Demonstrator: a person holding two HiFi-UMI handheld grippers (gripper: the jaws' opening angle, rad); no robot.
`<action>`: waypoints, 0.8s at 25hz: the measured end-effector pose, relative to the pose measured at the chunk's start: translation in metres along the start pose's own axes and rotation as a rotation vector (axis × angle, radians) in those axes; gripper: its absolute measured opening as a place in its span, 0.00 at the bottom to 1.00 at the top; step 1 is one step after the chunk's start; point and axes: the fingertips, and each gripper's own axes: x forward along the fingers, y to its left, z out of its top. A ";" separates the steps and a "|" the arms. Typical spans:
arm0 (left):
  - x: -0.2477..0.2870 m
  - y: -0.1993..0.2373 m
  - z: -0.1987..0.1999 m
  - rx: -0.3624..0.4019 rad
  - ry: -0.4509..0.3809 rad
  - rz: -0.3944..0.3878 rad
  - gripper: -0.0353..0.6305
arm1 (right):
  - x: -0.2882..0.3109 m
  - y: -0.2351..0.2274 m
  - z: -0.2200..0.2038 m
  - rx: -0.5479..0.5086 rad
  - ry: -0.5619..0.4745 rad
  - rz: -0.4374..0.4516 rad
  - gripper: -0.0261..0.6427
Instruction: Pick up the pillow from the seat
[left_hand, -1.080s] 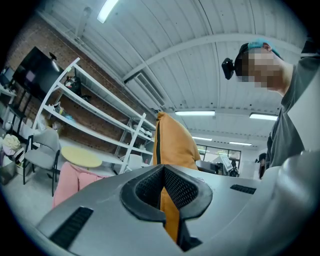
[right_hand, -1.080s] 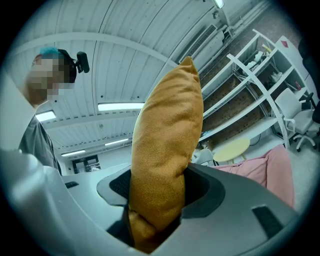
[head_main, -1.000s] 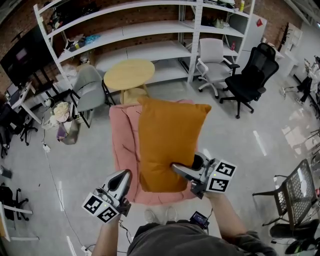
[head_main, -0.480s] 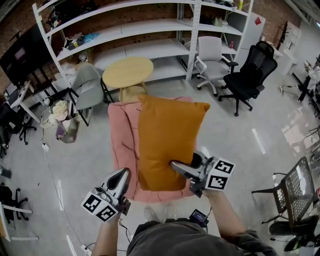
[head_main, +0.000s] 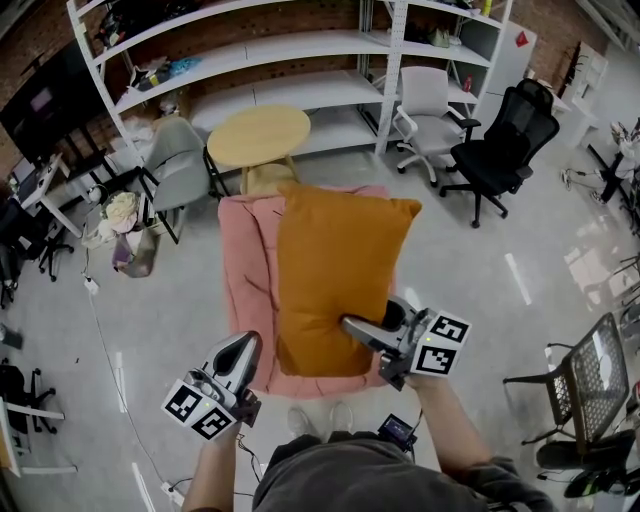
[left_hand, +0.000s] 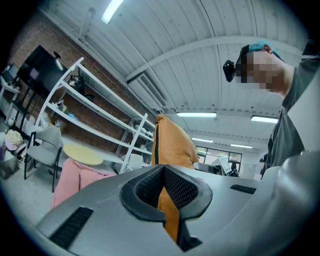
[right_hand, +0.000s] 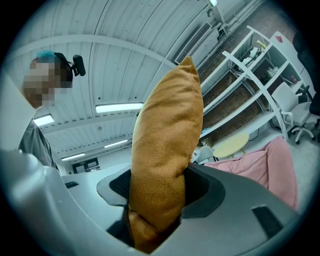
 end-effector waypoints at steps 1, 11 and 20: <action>0.000 0.000 0.000 0.001 0.000 0.001 0.07 | 0.000 0.000 0.000 0.000 0.000 0.001 0.42; 0.000 -0.004 -0.001 0.016 -0.006 -0.007 0.07 | -0.001 -0.001 -0.001 -0.003 -0.002 0.006 0.42; -0.001 -0.003 0.002 0.026 -0.002 -0.006 0.07 | 0.000 -0.004 0.002 0.016 -0.012 0.003 0.42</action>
